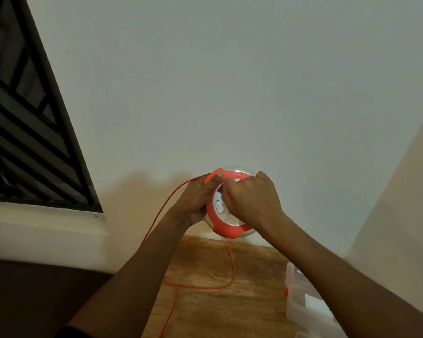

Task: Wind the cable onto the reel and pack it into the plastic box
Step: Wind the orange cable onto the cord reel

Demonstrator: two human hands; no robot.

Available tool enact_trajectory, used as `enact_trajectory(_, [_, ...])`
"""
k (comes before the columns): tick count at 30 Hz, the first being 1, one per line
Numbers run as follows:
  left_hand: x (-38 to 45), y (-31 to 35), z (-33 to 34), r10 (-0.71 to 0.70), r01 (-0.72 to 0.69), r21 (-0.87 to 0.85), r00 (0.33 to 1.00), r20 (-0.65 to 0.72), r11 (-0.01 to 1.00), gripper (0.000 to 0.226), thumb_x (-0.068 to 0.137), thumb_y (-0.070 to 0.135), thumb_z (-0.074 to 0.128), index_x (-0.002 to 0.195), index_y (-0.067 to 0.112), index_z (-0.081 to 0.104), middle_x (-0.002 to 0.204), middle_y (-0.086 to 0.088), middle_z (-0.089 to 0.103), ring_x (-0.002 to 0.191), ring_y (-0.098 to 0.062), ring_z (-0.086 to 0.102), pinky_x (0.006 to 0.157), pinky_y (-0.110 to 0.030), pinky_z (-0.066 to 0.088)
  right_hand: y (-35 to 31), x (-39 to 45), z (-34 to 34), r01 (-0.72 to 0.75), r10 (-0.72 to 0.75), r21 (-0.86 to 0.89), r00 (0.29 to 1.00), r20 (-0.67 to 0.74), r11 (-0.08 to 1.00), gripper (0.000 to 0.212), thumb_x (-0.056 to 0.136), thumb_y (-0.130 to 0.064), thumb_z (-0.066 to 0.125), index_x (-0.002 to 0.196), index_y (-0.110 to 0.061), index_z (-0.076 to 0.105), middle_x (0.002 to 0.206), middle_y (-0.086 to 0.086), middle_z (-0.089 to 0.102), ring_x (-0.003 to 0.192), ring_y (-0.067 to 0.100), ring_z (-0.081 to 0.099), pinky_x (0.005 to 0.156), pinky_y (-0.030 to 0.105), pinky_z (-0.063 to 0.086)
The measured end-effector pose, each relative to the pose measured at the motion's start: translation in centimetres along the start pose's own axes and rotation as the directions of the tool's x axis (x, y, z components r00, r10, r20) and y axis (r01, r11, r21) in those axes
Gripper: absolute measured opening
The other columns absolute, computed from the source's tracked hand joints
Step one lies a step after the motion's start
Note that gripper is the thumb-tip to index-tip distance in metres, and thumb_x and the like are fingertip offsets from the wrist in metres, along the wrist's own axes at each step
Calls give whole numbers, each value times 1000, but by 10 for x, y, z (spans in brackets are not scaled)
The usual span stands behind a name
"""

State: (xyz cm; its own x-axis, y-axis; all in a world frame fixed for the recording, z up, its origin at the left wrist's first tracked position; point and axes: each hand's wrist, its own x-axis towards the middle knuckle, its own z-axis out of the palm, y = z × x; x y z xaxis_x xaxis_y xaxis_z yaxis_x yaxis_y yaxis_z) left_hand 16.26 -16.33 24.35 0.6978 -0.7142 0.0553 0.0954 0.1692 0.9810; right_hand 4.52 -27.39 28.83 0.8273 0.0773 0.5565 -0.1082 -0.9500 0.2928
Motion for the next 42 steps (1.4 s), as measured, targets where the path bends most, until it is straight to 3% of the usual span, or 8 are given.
enact_trajectory(7, [-2,2,-13,-49,48,18,999,15,999,52,97,45,55,134,9,62,129,-27,66,109,-49,67,98,-58,54,13,-13,-6,369,-381,163,923,50,915,49,67,-34,81,110,-19,64,110,1,69,96,26,59,76,36,50])
enact_trajectory(12, [-4,2,-11,-56,53,84,998,36,995,34,98,41,56,120,18,69,123,-22,72,97,-38,72,85,-48,61,21,-15,-11,386,-387,48,897,213,921,70,59,-45,86,120,-24,60,121,-1,66,102,26,56,77,34,51])
enact_trajectory(16, [-3,-7,-4,-50,45,87,997,58,995,39,99,39,57,126,12,68,120,-21,73,104,-41,71,90,-49,61,10,-20,-12,364,-365,45,907,213,930,68,62,-48,81,119,-19,58,114,5,67,103,28,54,81,39,49])
enact_trajectory(20, [-3,-15,3,-16,7,83,993,113,997,23,100,33,60,99,20,78,86,-2,78,76,-16,74,65,-27,59,-4,-19,-16,292,-276,-43,937,213,956,65,57,-51,83,108,-15,63,98,7,71,91,26,60,76,38,52])
enact_trajectory(26, [-2,-5,6,-27,28,-16,995,100,999,45,94,43,64,127,13,69,120,-21,74,98,-37,75,79,-43,63,16,-10,-16,127,-125,-25,989,81,992,33,90,-41,54,71,-15,61,60,6,64,54,26,59,59,33,43])
enact_trajectory(29, [-2,-1,9,-26,26,9,998,56,1000,54,88,50,68,130,16,66,121,-18,74,102,-40,74,83,-49,63,10,-9,-14,94,-84,-56,985,152,994,23,83,-37,67,85,-14,68,75,9,71,64,29,66,67,37,52])
enact_trajectory(32, [-2,-1,4,-60,60,-9,998,28,998,57,85,50,65,131,16,66,122,-19,74,106,-44,72,88,-53,62,8,-13,-14,110,-112,24,979,169,994,48,59,-32,87,99,-12,69,88,12,74,74,32,69,69,42,56])
enact_trajectory(42, [-4,-4,-13,-92,82,87,990,109,993,50,86,53,67,122,19,72,119,-21,74,103,-43,72,86,-52,62,20,-16,-20,469,-485,136,802,350,873,80,55,-39,91,126,-24,56,130,1,59,113,28,54,85,42,54])
